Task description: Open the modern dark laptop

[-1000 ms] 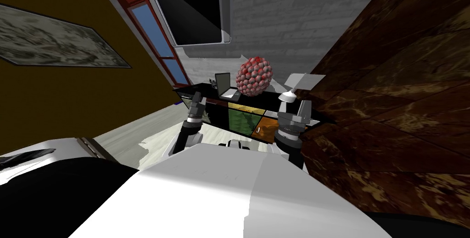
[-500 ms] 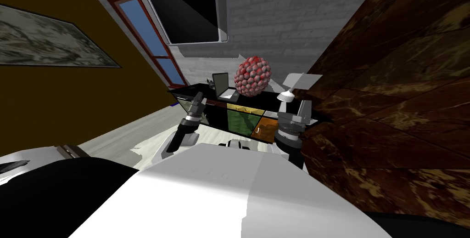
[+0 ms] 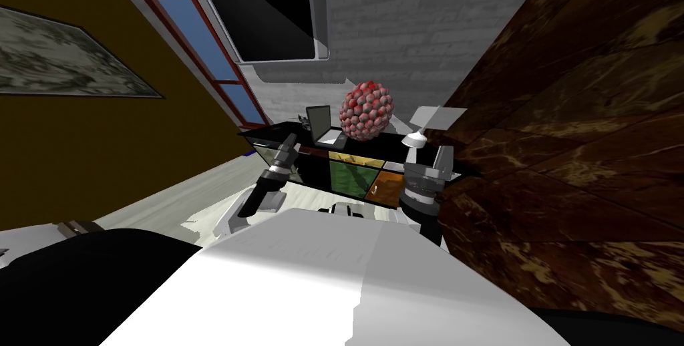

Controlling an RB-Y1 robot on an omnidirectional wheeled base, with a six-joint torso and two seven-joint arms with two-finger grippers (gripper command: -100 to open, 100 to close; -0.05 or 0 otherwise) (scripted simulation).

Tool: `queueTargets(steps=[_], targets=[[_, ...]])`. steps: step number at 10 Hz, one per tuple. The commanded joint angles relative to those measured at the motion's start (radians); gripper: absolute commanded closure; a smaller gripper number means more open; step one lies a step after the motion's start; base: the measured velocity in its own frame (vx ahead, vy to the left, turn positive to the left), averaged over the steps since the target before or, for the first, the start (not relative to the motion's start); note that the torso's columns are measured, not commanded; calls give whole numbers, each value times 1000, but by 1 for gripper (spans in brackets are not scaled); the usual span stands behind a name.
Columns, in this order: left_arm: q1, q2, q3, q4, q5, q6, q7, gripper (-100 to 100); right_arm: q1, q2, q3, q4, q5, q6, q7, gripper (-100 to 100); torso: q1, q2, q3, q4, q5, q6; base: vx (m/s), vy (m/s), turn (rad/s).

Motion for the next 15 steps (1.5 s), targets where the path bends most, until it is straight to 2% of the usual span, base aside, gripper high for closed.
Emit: queueTargets(steps=[1, 3, 4, 6, 7, 8, 9, 11, 12, 13, 14, 15], targets=[[1, 32, 14, -12, 5, 61, 15, -100, 0, 0, 0, 0, 0, 0, 0, 0, 0, -1, 0, 0, 0, 0, 31, 15, -34], [-3, 79, 36, -19, 13, 123, 37, -100, 0, 0, 0, 0, 0, 0, 0, 0, -1, 0, 0, 0, 0, 0, 37, 16, -83], [-3, 79, 36, -19, 13, 141, 37, -100, 0, 0, 0, 0, 0, 0, 0, 0, 0, -1, 0, 0, 0, 0, 36, 22, -38], [-7, 130, 59, -22, 22, 205, 59, -100, 0, 0, 0, 0, 0, 0, 0, 0, -1, 0, 0, 0, 0, 0, 33, 18, -77], [-7, 130, 59, -22, 22, 224, 59, -100, 0, 0, 0, 0, 0, 0, 0, 0, 0, 0, 0, 0, 0, 0, 33, 18, -34], [-9, 157, 71, -22, 26, 259, 71, -100, 0, 0, 0, 0, 0, 0, 0, 0, 0, 0, 0, 0, 0, 0, 35, 14, -72], [-9, 157, 71, -22, 26, 267, 71, -100, 0, 0, 0, 0, 0, 0, 0, 0, -1, 0, 0, 0, 0, 0, 31, 14, -28], [-13, 215, 95, -19, 36, 336, 95, -100, 0, 0, 0, 0, 0, 0, 0, 0, 0, 0, 0, 0, 0, 0, 36, 19, -88], [-13, 215, 95, -19, 36, 355, 95, -100, 0, 0, 0, 0, 0, 0, 0, 0, 0, -1, 0, 0, 0, 0, 36, 22, -39], [-15, 245, 107, -16, 40, 386, 107, -100, 0, 0, 0, 0, 0, 0, 0, 0, 0, 0, 0, 0, 0, 0, 34, 23, -54], [-15, 245, 107, -16, 40, 399, 107, -100, 0, 0, 0, 0, 0, 0, 0, 0, 0, 0, 0, 0, 0, 0, 25, 15, -40], [-17, 276, 120, -12, 45, 437, 120, -100, 0, 0, 0, 0, 0, 0, 0, 0, -1, 0, 0, 0, 0, 0, 29, 14, -76]])
